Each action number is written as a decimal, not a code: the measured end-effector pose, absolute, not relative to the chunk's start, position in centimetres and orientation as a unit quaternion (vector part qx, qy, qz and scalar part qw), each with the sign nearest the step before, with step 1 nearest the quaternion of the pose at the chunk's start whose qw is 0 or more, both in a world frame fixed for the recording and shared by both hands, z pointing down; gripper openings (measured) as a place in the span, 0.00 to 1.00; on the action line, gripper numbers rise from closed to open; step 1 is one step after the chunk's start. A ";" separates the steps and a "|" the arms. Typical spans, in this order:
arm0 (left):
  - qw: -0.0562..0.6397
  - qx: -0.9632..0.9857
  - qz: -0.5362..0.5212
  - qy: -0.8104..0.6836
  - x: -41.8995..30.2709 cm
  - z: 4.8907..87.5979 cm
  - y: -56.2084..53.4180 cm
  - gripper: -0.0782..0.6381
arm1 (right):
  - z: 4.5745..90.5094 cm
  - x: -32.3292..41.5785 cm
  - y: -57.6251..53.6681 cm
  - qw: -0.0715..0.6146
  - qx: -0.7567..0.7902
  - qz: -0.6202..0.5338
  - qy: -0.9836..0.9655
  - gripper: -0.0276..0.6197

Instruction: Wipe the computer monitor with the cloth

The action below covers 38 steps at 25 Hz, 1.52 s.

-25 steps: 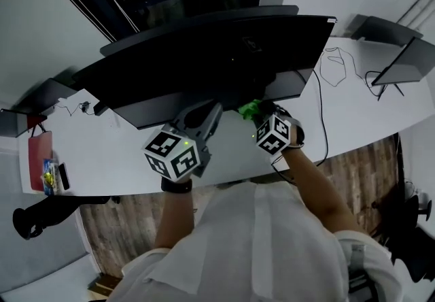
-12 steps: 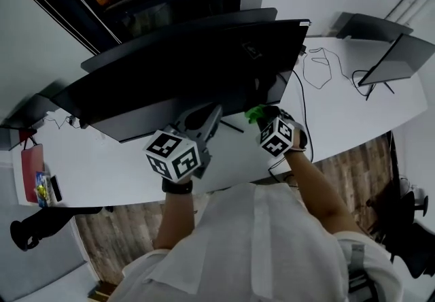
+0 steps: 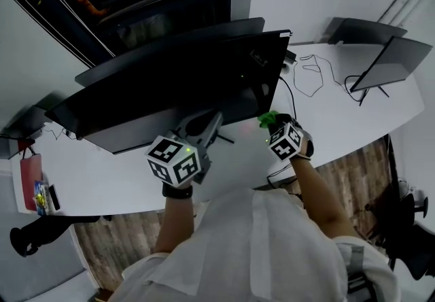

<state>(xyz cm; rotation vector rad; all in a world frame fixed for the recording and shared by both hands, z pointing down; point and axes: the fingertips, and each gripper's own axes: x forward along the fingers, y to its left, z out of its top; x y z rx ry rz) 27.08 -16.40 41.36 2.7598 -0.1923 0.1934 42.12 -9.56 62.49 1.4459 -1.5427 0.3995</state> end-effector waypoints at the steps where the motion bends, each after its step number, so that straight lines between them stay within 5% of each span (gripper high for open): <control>1: 0.182 0.979 0.069 -0.067 27.3 41.2 -16.3 0.13 | 62.4 43.2 -9.1 0.468 0.603 0.174 -0.622 0.16; 10: 0.166 0.982 0.075 -0.054 29.9 40.2 -15.0 0.13 | 49.2 52.6 -10.8 0.291 0.749 0.146 -0.577 0.16; 21: 0.156 0.983 0.079 -0.053 31.5 39.6 -13.9 0.13 | 28.0 51.2 -15.8 0.050 0.763 -0.002 -0.645 0.16; 38: 0.160 0.982 0.072 -0.066 31.1 39.8 -14.0 0.13 | 27.5 47.0 -15.6 0.013 0.704 -0.012 -0.709 0.16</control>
